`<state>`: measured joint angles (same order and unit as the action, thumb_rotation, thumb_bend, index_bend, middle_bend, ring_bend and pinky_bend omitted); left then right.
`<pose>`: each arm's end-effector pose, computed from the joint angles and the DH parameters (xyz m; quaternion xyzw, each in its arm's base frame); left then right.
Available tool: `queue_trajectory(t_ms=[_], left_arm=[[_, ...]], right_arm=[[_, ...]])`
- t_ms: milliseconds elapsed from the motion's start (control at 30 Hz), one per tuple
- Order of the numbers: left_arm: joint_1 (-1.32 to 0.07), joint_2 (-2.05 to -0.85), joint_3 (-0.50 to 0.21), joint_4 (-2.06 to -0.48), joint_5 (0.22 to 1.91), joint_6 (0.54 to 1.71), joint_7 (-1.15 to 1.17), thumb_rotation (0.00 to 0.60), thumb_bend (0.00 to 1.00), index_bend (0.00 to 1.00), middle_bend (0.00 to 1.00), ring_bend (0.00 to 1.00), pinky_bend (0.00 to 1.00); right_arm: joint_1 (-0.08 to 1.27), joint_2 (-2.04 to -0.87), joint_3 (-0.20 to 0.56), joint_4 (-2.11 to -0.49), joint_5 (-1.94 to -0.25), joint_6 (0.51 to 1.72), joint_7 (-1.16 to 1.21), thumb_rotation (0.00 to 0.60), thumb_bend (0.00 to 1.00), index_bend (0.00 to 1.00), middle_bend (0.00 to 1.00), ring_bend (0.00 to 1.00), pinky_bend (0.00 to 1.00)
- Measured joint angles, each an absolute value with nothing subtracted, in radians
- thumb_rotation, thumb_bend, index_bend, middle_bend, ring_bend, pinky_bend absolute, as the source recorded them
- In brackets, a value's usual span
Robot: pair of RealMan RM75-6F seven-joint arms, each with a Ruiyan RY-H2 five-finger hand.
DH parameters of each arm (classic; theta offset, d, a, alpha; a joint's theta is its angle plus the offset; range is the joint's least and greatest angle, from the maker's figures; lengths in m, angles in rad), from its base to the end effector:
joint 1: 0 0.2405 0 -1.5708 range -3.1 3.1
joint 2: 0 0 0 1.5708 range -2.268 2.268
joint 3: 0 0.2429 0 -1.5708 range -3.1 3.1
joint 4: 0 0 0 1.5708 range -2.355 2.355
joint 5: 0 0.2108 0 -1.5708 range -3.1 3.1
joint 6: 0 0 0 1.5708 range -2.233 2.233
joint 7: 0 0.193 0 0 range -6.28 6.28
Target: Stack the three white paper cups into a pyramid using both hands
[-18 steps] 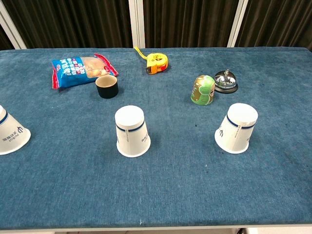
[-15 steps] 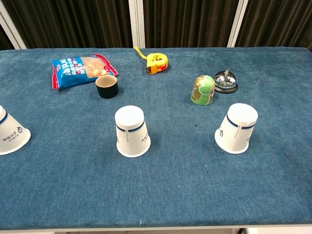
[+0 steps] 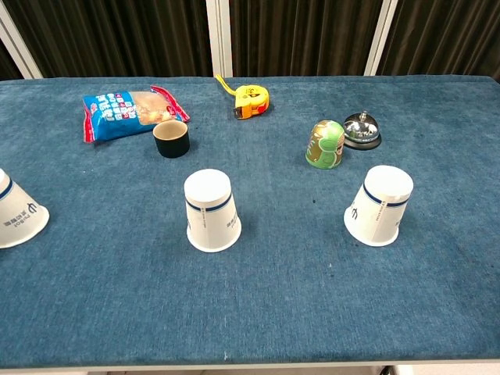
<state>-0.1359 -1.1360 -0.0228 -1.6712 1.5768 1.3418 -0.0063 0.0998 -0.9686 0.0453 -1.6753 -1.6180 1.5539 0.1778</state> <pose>-0.2719 0.2327 0.1059 -0.6468 -0.4240 -0.3864 0.5026 -0.2677 -0.2300 0.1930 0.6046 -0.3668 0.4577 0.5389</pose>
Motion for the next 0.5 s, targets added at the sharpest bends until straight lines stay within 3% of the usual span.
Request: queue_trajectory(t_ms=[233, 500], left_arm=[[-0.259, -1.155, -0.037, -1.702, 1.5, 1.141, 0.036, 0.6, 0.23, 0.15, 0.08, 0.0, 0.01], [-0.296, -1.163, -0.039, -1.712, 1.413, 1.078, 0.069, 0.6, 0.23, 0.15, 0.08, 0.0, 0.01]], right_arm=[[0.106, -0.973, 0.039, -1.67, -1.618, 1.528, 0.176, 0.6, 0.41, 0.0, 0.0, 0.0, 0.0], [0.115, -0.979, 0.042, -1.665, -1.613, 1.511, 0.179, 0.6, 0.41, 0.0, 0.0, 0.0, 0.0]])
